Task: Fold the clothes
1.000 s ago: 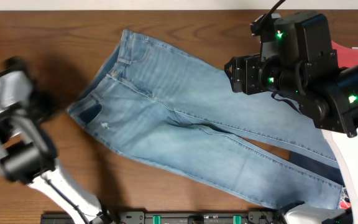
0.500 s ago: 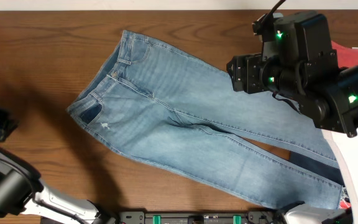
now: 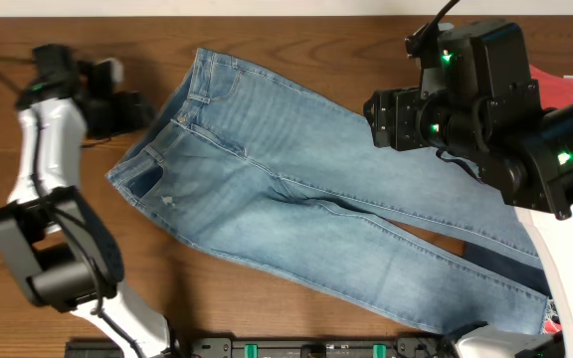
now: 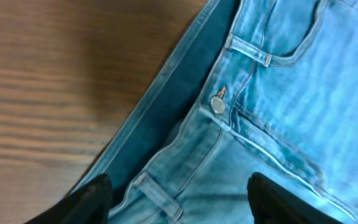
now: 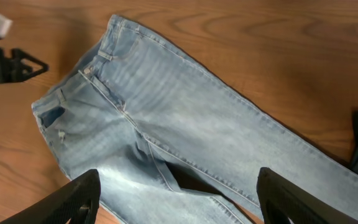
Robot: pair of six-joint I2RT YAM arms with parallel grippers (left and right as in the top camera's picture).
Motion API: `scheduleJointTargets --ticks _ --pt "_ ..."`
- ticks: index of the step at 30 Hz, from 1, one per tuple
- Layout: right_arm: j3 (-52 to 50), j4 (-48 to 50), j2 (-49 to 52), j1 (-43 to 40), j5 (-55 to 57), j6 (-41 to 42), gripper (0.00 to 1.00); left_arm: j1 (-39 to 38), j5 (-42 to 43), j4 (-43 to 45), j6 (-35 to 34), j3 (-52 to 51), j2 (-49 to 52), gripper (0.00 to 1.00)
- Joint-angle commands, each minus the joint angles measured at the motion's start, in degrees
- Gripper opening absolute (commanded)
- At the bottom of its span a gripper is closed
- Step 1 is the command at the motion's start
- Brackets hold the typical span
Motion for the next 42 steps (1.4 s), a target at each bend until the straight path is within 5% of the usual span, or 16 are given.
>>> scheduleJointTargets --ticks 1,13,24,32,42 --pt "-0.04 -0.09 0.33 -0.33 0.83 0.85 0.78 -2.56 -9.7 0.94 2.97 -0.31 3.06 0.73" --pt "-0.04 -0.72 0.33 -0.33 0.83 0.83 0.79 -4.39 -9.81 1.75 3.61 -0.31 11.3 0.72" --pt "-0.04 -0.04 0.33 -0.33 0.85 1.16 0.78 -1.18 -23.74 0.31 -8.13 -0.33 19.06 0.06" --pt "-0.04 0.2 0.33 -0.33 1.07 1.68 0.78 12.68 -26.01 -2.21 -18.4 -0.31 19.43 0.06" --pt "-0.04 0.13 0.33 -0.33 2.97 1.66 0.79 24.17 -11.19 -2.84 -16.65 -0.13 10.97 0.06"
